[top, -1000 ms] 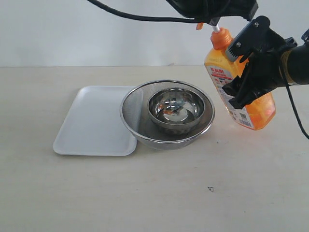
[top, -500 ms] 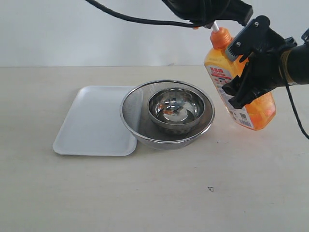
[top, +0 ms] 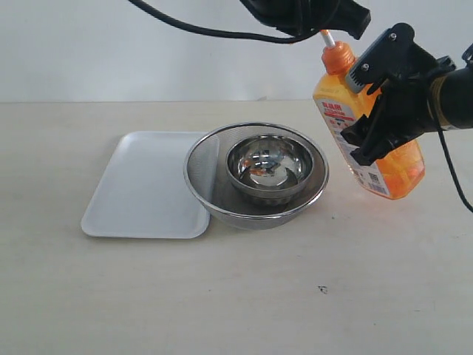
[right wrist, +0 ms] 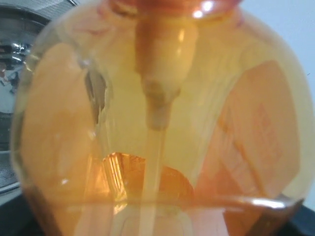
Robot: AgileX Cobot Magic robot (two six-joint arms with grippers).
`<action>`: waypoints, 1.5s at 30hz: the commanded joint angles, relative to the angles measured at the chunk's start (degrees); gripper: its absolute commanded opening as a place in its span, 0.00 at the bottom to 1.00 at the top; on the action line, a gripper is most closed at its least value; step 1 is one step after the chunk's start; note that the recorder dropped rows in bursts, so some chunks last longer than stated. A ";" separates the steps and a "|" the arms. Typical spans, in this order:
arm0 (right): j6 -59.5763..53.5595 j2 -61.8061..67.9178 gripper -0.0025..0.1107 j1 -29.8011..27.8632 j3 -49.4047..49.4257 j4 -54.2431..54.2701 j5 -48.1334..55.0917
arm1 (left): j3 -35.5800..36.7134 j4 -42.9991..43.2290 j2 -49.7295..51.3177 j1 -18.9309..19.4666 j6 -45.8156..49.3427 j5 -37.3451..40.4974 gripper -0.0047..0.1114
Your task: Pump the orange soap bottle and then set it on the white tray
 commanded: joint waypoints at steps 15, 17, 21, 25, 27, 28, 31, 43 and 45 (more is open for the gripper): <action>-2.40 0.53 0.02 -0.16 -1.81 0.04 0.14 | 0.15 -7.99 -1.53 0.18 6.31 -10.37 0.08; -2.55 2.44 0.02 -0.16 -3.29 0.04 0.14 | 0.15 -5.70 -1.53 0.18 6.31 -11.97 0.08; -2.55 4.98 0.02 -0.16 -5.68 0.04 -0.50 | 0.15 -3.80 -1.53 0.18 6.31 -12.28 0.08; -3.04 5.44 0.02 -0.16 -7.88 0.14 -1.43 | 0.15 0.20 -0.79 0.18 3.84 -12.40 0.08; -3.43 5.44 0.02 -0.16 -8.41 0.14 -1.53 | 0.15 2.27 -0.20 0.18 2.16 -11.94 0.08; -3.68 5.44 0.02 -0.16 -8.64 0.14 -1.53 | 0.15 2.85 0.16 0.18 1.86 -11.64 0.08; -3.68 5.44 0.02 -0.16 -8.90 0.27 -1.53 | 0.15 4.16 0.57 0.18 0.20 -11.41 0.08; -3.20 5.44 0.02 -0.16 -8.90 0.90 -1.53 | 0.15 12.48 0.57 0.18 -5.09 -7.23 0.08; -3.17 5.44 0.02 -0.16 -8.90 0.88 -1.20 | 0.15 12.48 0.57 0.18 -5.09 -6.96 0.08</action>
